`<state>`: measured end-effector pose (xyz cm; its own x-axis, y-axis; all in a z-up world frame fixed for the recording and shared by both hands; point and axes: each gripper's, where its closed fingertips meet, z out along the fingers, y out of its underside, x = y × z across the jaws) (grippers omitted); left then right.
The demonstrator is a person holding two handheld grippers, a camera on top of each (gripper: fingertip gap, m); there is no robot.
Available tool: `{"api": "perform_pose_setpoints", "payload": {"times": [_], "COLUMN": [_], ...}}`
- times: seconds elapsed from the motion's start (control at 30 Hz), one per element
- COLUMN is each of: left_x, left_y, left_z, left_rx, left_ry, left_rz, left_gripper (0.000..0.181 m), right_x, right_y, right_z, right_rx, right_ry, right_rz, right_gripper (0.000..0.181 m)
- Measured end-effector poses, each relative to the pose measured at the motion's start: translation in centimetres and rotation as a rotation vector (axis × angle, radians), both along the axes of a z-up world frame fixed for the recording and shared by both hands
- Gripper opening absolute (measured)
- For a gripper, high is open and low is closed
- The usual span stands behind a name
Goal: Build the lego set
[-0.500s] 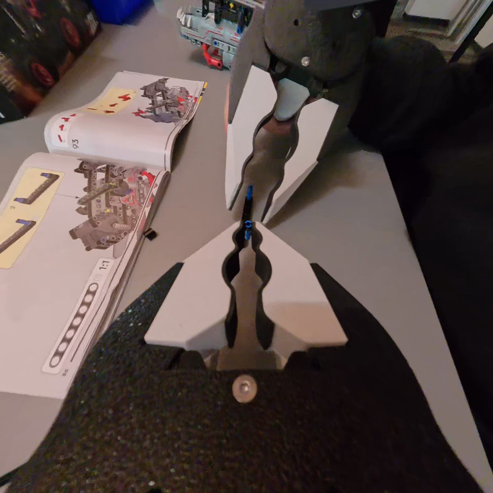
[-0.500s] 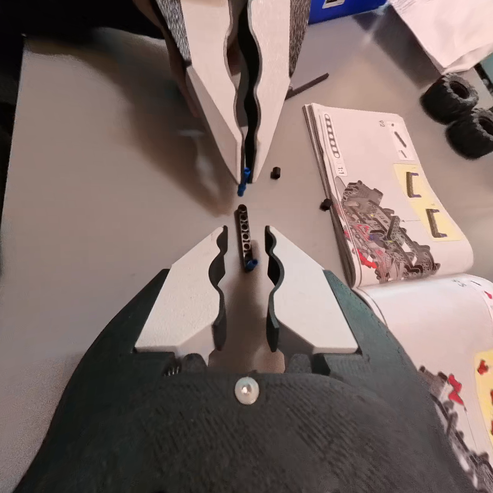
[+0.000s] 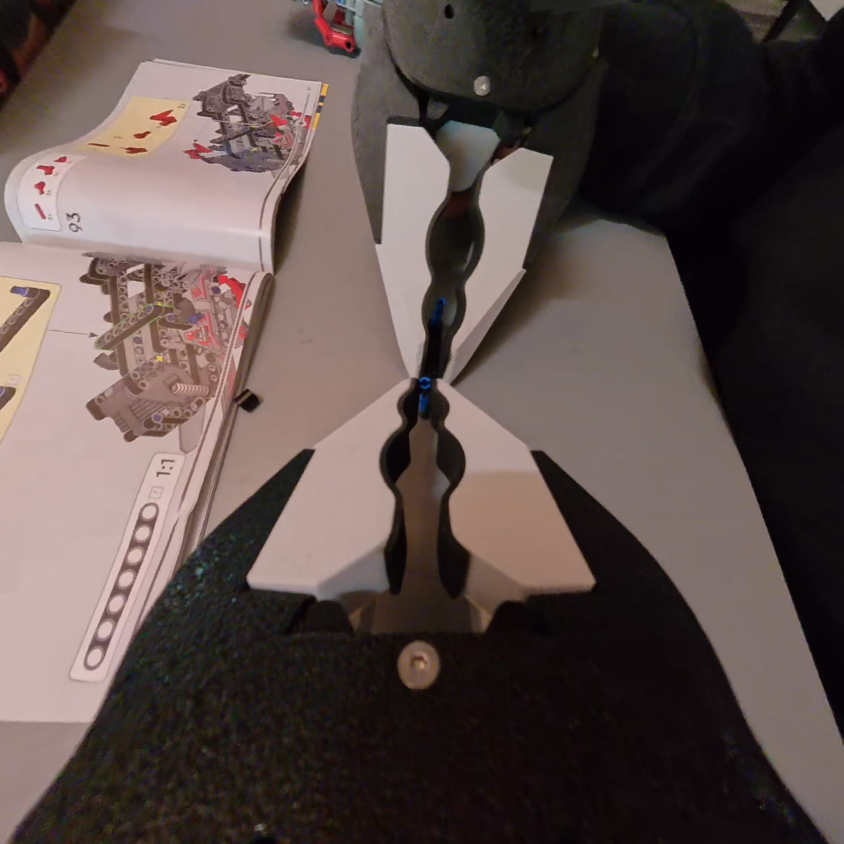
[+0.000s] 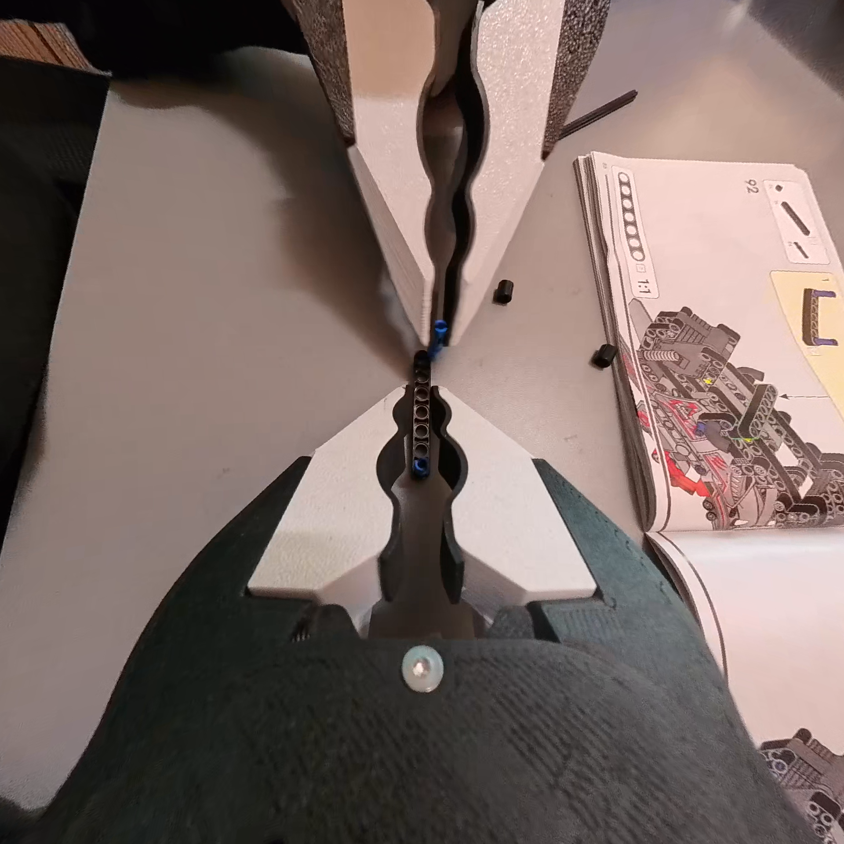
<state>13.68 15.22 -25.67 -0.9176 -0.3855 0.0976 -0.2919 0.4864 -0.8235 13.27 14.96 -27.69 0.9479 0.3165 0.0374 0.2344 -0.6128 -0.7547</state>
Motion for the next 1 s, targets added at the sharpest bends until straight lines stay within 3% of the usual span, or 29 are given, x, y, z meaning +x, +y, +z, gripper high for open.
{"api": "perform_pose_setpoints", "payload": {"times": [0.03, 0.57, 0.83, 1.0], "left_x": [-0.1, -0.2, -0.5, -1.0], "left_y": [-0.1, -1.1, -0.2, 1.5], "left_z": [0.0, -1.1, -0.3, -0.7], "left_rx": [-0.001, 0.113, 0.039, 0.074], "left_ry": [-0.005, -0.087, -0.077, -0.073], "left_rz": [-0.011, -0.04, -0.056, -0.02], "left_gripper": [0.002, 0.002, 0.002, 0.002], "right_x": [0.0, -0.1, -0.2, -0.2], "right_y": [0.0, 0.1, 0.4, 0.3], "right_z": [0.0, 0.0, 0.0, 0.0], "right_rx": [-0.002, 0.001, 0.002, 0.003], "right_ry": [0.007, -0.003, -0.007, -0.01], "right_rz": [0.0, 0.002, 0.001, 0.001], "right_gripper": [0.006, 0.007, 0.007, 0.006]}}
